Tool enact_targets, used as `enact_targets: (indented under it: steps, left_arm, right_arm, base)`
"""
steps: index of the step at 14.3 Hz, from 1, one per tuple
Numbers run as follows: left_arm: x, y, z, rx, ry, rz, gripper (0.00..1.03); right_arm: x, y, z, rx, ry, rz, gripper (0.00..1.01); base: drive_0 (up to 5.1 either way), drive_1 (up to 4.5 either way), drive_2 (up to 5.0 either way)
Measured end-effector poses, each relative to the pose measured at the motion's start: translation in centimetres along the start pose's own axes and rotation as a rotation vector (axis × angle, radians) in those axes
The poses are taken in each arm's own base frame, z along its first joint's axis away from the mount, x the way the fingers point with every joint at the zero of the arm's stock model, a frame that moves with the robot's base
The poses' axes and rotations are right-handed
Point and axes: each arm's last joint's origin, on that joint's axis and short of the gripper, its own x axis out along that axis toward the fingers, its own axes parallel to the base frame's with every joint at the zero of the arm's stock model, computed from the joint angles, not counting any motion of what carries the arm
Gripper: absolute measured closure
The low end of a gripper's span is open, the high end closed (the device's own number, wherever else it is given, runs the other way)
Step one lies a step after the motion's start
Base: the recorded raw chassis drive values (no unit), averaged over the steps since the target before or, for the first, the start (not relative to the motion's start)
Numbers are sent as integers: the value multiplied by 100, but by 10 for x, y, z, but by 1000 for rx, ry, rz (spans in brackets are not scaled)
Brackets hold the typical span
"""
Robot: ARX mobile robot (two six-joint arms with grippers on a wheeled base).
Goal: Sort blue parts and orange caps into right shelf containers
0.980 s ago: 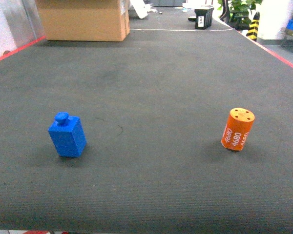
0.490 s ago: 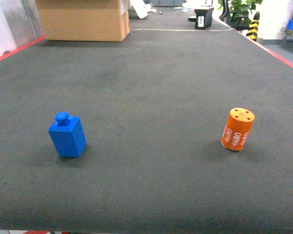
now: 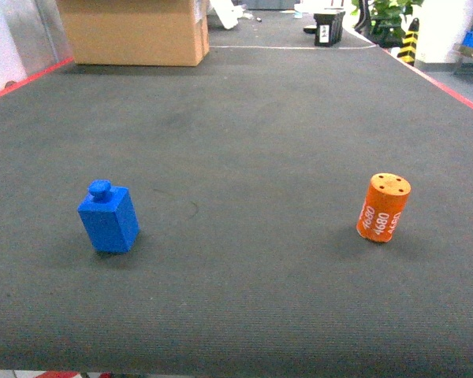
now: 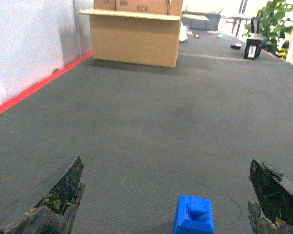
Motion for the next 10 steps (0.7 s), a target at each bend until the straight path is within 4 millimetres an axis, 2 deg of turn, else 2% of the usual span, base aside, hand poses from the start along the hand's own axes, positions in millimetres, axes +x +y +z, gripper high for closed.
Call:
enact_targets:
  steps: [2,4,6,10]
  left_arm:
    - [44,-16,-27,45,123,-27,5]
    - [70,-32,-45,74,188,-64,5]
    - [84,-41,-56,99,217,-87,5]
    - [96,-45,-89,128,293,-81,5]
  right_arm:
    - [50,13,-23,-38,142,11,3]
    - [80,20,-42,-60,224,12,3]
    - [97,24,-57,-66,269,7,3]
    - [116,27,-84,-63,334,-2,3]
  base:
    - [0,0,0]
    - [0,0,0]
    - [0,0,0]
    - [0,0,0]
